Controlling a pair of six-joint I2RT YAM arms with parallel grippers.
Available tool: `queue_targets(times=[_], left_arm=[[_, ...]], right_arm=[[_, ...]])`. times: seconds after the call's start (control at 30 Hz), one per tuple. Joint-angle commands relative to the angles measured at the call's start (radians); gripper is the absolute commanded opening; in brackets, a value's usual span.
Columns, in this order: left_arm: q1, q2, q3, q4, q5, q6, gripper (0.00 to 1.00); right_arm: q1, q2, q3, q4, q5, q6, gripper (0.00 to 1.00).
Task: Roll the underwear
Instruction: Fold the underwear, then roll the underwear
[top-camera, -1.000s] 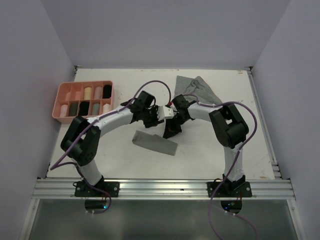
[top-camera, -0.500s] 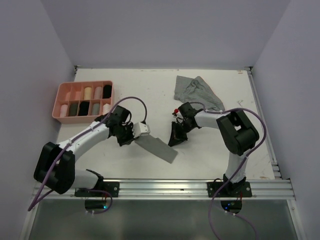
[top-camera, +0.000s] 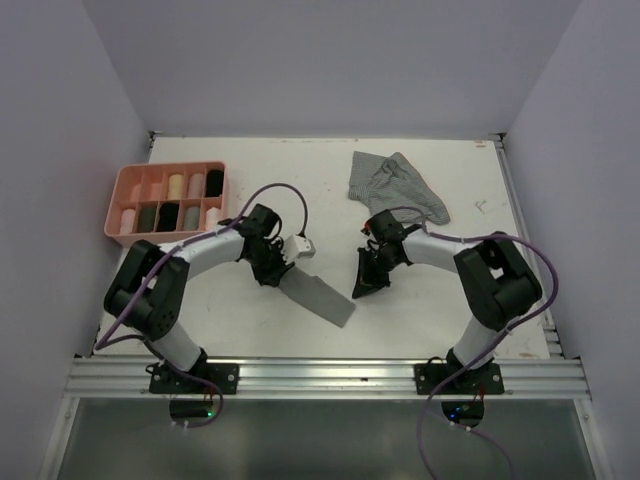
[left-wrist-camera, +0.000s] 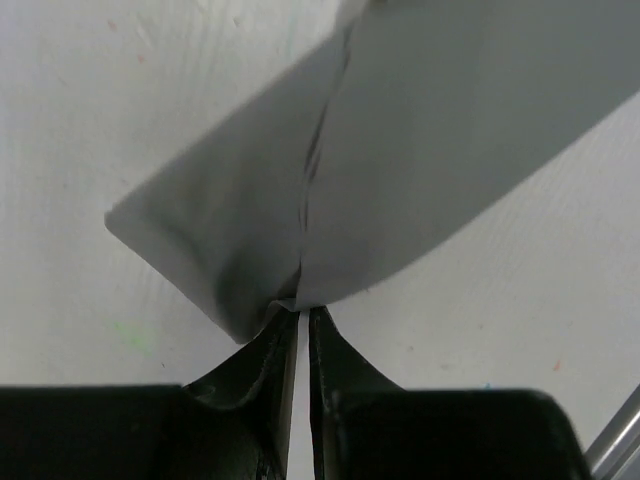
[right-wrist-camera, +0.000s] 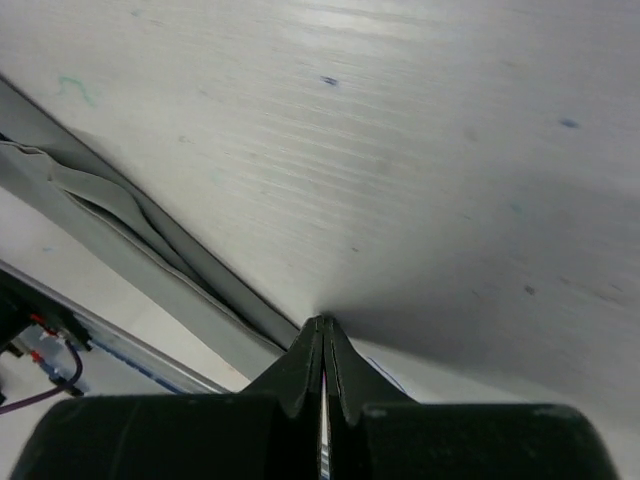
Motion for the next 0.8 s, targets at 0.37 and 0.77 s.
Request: queue_targets(times=[0.37, 0.77], left_arm=[[-0.019, 0.489, 0.516, 0.184, 0.067, -0.137, 0.16], [0.226, 0.094, 0.458, 0.342, 0.324, -0.352, 0.79]], right_arm=[[-0.130, -0.332, -0.043, -0.099, 0.190, -0.076, 0.00], [-0.112, -0.418, -0.120, 0.362, -0.184, 0.100, 0.01]])
